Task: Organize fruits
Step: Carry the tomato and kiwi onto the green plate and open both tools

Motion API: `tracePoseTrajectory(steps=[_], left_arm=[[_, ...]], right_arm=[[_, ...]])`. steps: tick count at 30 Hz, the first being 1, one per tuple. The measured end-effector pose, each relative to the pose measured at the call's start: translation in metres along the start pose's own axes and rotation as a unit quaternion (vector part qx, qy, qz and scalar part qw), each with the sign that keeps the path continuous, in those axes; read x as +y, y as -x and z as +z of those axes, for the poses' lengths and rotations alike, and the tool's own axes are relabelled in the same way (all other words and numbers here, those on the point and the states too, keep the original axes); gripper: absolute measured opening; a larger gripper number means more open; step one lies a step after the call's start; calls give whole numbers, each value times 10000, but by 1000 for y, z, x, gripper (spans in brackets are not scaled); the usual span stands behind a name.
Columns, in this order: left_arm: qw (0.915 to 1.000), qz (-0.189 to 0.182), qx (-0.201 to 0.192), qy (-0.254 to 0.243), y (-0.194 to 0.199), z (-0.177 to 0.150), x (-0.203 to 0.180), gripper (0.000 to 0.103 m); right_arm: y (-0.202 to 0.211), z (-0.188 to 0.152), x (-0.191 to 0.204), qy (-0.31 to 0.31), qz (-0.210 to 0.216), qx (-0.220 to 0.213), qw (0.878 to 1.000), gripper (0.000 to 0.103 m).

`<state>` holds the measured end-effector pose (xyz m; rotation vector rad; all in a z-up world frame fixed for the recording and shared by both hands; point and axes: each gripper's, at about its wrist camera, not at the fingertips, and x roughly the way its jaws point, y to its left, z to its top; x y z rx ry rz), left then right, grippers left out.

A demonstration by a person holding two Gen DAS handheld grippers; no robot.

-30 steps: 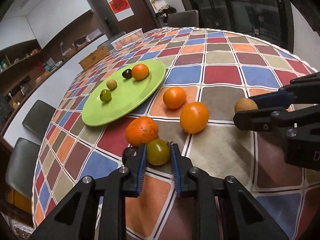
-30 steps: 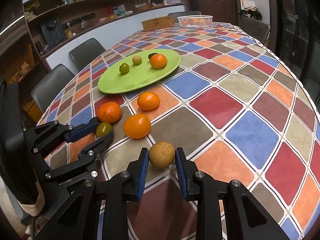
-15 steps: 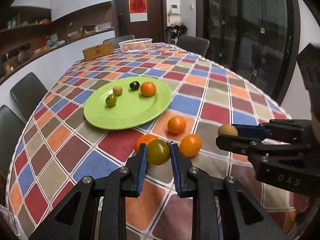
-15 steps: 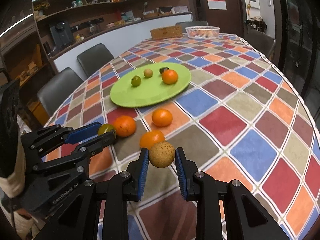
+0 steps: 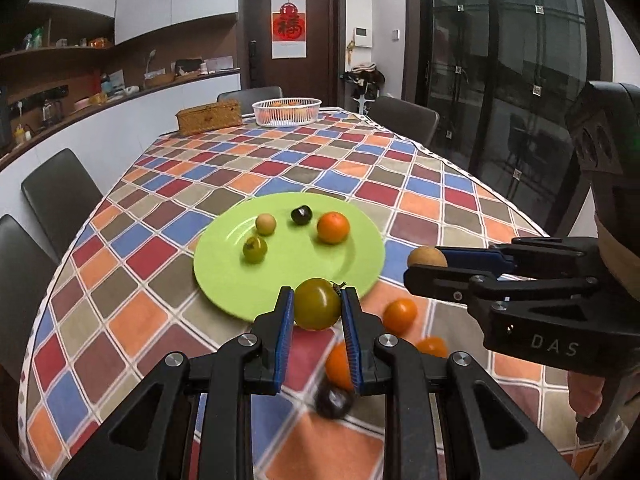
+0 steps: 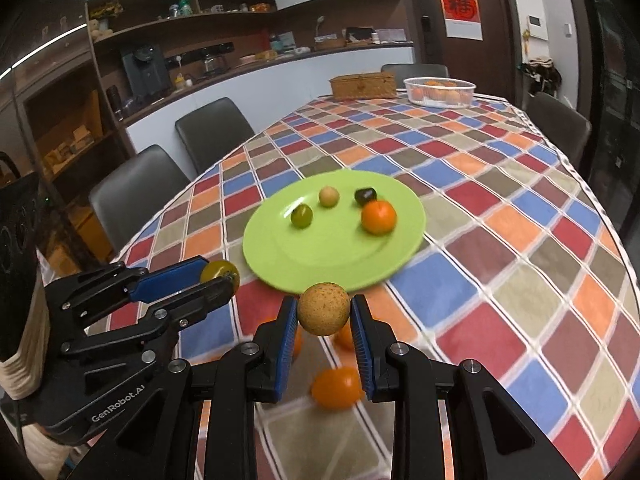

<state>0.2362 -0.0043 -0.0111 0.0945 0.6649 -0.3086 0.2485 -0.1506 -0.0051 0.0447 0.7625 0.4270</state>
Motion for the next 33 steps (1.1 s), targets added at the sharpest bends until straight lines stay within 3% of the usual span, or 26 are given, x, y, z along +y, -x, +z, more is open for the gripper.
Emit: tracePoseTrajectory(steps=[9, 19, 26, 33], left_arm=[[9992, -164, 304, 176, -38, 23, 25, 24], [9952, -268, 856, 396, -87, 24, 45, 24], [9945, -139, 997, 297, -99, 20, 46, 25], [9958, -13, 862, 297, -87, 20, 46, 30]], right_arm=[[-43, 39, -7, 43, 84, 266, 9996, 28], [-94, 49, -22, -108, 22, 796, 9968, 28], [-107, 46, -25, -116, -3, 958, 9953, 28], [-99, 44, -25, -133, -63, 871, 9961, 29]])
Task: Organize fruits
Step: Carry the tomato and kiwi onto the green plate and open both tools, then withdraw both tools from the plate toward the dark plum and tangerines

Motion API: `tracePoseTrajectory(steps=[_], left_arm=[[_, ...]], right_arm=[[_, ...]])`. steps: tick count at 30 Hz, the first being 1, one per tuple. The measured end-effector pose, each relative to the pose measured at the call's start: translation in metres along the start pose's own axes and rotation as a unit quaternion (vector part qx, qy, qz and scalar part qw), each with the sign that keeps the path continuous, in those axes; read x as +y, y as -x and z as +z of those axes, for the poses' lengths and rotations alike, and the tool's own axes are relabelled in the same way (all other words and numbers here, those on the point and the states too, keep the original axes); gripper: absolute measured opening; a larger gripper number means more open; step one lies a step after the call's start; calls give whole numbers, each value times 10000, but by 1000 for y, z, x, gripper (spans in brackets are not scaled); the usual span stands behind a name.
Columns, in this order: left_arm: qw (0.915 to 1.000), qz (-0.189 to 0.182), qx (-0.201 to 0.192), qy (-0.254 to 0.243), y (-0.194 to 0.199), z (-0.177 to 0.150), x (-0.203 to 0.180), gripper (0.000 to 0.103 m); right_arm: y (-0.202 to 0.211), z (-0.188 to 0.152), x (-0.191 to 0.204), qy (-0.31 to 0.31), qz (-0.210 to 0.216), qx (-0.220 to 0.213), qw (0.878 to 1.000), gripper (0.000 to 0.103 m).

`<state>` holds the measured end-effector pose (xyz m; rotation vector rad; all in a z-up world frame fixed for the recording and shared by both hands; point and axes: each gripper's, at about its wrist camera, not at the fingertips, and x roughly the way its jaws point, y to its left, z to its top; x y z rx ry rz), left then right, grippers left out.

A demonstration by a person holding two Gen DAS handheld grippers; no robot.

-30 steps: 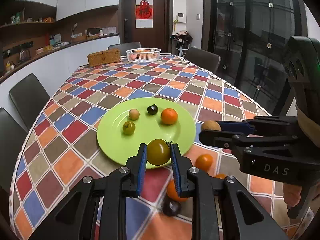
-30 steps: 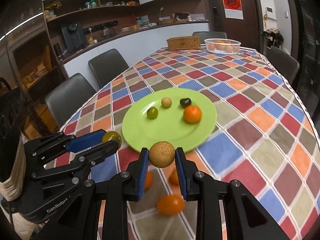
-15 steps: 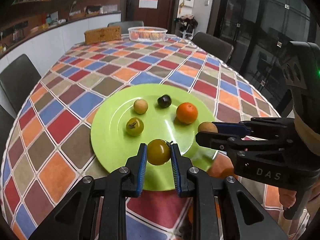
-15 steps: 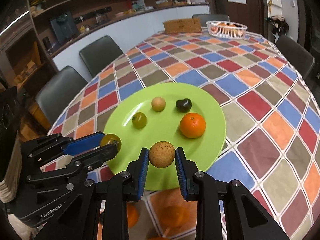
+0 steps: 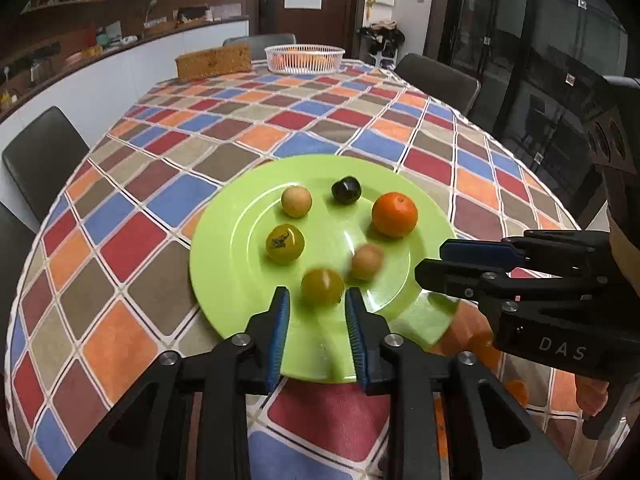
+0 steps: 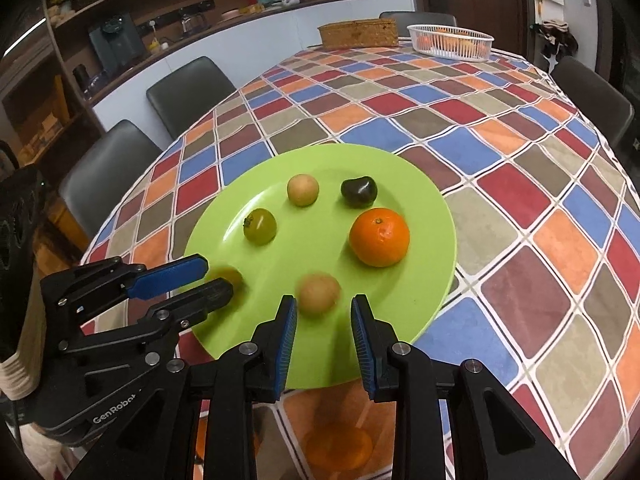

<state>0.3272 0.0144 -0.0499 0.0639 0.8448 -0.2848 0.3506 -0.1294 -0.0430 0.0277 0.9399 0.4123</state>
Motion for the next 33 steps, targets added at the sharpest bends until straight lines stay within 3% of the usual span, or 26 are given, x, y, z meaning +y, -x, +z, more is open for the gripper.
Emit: tracePoseTrajectory(steps=[10, 15, 21, 30, 33], left_arm=[[9986, 173, -470, -154, 58, -9, -16, 40], [9973, 205, -684, -156, 86, -17, -24, 55], [9959, 387, -783, -217, 108, -35, -33, 65], [9950, 454, -854, -250, 126, -63, -42, 73], [9948, 423, -860, -348, 127, -74, -47, 73]], right_arm=[[50, -14, 14, 164, -114, -457, 9988, 30], [76, -24, 25, 265, -164, -677, 9972, 35], [99, -43, 36, 371, -338, -818, 9954, 42], [115, -71, 41, 353, -394, -846, 9950, 44], [116, -81, 41, 348, -399, -811, 9953, 50]])
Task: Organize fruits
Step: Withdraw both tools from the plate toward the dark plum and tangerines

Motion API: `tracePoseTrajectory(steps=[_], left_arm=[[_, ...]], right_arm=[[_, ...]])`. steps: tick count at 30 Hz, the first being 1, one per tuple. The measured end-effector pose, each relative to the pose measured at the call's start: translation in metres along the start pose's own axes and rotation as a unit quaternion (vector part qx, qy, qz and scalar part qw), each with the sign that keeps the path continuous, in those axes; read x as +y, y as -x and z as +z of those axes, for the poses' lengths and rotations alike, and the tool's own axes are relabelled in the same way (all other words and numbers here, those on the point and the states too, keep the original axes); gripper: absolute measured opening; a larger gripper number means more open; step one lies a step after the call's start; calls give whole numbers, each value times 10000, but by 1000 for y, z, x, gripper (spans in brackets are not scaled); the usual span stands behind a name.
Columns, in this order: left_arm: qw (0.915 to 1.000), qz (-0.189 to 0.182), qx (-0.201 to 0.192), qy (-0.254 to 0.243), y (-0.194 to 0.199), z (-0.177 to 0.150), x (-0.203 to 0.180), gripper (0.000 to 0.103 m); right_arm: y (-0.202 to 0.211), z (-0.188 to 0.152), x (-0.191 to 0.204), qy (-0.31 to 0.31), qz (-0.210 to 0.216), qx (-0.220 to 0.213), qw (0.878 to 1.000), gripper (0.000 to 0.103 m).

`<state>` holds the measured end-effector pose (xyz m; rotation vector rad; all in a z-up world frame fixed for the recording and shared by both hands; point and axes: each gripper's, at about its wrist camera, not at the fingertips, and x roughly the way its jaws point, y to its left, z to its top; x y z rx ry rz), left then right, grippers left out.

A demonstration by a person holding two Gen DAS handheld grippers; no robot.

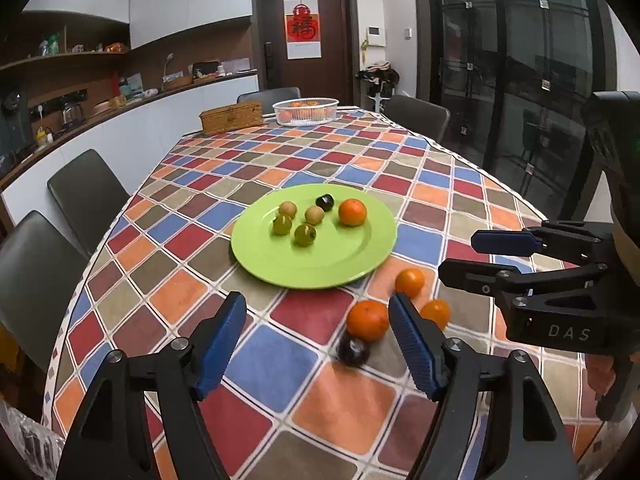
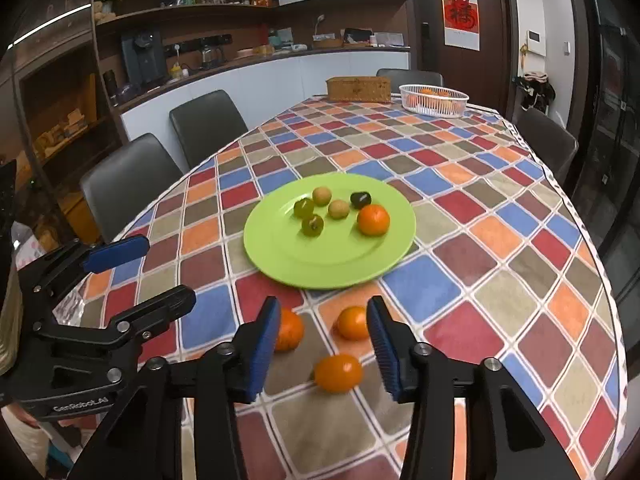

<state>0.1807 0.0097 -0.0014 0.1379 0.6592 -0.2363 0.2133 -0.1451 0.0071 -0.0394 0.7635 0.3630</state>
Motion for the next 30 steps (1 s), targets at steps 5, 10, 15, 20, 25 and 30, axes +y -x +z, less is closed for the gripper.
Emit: tracePoseTrajectory(steps=[5, 10, 15, 20, 25, 30], left_arm=[[9998, -128, 41, -111, -2, -14, -8, 73], [9993, -252, 61, -279, -8, -25, -15, 73], [9984, -368, 150, -410, -19, -34, -18, 73], [9970, -514, 332, -470, -33, -40, -17, 72], [9957, -593, 532, -467, -50, -46, -15, 65], [9938, -754, 716, -390, -65, -47, -13, 57]], right_arm=[[-1, -14, 0, 78, -12, 95, 9999, 50], [-3, -26, 1, 204, -23, 192, 9996, 50], [-9, -35, 0, 290, -33, 305, 9991, 51], [-21, -41, -2, 351, -34, 478, 9982, 50], [-32, -46, -3, 382, -49, 618, 9973, 50], [-43, -48, -6, 350, -1, 726, 9967, 50]])
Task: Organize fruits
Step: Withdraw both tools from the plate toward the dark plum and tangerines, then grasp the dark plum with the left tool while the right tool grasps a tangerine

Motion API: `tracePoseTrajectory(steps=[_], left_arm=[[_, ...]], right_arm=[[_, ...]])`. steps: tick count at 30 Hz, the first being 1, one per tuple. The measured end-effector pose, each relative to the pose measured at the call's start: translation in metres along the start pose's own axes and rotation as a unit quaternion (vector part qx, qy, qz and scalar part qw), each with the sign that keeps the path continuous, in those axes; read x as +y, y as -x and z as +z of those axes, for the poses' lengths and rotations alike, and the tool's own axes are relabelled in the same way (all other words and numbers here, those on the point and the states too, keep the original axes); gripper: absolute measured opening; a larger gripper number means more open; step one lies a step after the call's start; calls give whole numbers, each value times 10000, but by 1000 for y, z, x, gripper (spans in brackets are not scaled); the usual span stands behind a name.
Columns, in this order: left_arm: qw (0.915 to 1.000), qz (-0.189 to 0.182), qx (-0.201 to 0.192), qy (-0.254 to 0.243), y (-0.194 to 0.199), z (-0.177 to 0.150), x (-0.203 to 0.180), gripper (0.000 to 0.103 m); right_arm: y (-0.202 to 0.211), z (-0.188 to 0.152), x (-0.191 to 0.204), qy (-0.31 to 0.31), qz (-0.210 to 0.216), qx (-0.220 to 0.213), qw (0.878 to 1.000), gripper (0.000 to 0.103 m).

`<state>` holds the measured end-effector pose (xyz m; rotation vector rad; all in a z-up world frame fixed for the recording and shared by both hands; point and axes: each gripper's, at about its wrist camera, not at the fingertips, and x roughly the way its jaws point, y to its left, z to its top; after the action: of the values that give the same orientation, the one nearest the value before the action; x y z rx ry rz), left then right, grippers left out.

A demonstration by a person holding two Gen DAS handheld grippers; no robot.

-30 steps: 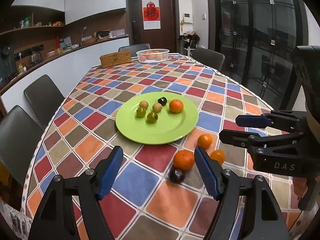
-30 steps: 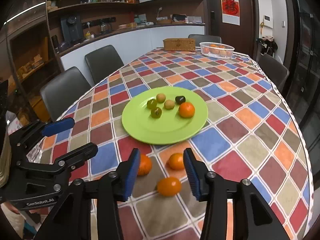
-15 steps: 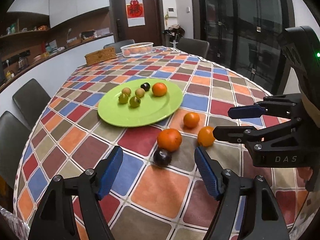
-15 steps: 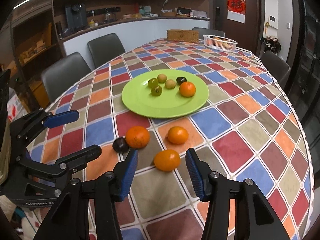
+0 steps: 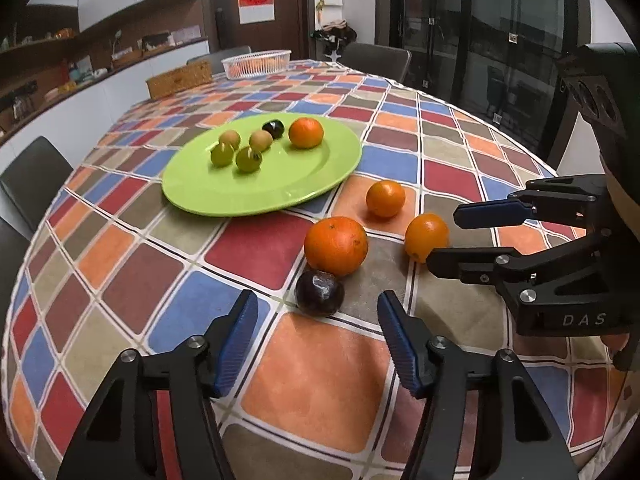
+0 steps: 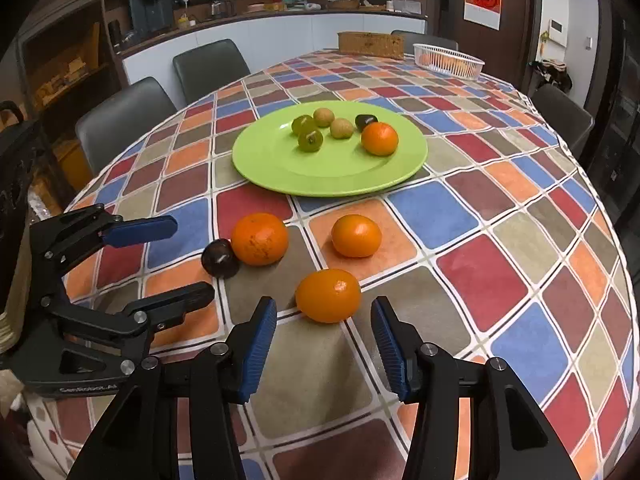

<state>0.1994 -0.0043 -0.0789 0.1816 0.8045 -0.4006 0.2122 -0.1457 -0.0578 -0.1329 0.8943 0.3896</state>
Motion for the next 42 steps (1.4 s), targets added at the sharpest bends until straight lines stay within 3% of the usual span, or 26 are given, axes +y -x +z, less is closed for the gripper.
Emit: tracePoseTrajectory(steps=[4, 7, 18, 30, 42], left_arm=[[9996, -213, 127, 98, -9, 3, 3, 51], [9996, -216, 148, 111, -13, 7, 3, 50], [9989, -220, 351, 224, -24, 11, 6, 28], [9992, -165, 223, 274, -9, 13, 4, 28], [9986, 29, -419, 307, 40, 26, -6, 28]], right_arm=[[-7, 2, -4, -75, 48, 52, 9999, 49], [-12, 4, -6, -134, 102, 75, 9998, 47], [-21, 8, -9, -250, 252, 166, 9992, 42], [-19, 8, -9, -319, 307, 122, 9989, 38], [29, 14, -2, -292, 438, -529, 9972, 38]])
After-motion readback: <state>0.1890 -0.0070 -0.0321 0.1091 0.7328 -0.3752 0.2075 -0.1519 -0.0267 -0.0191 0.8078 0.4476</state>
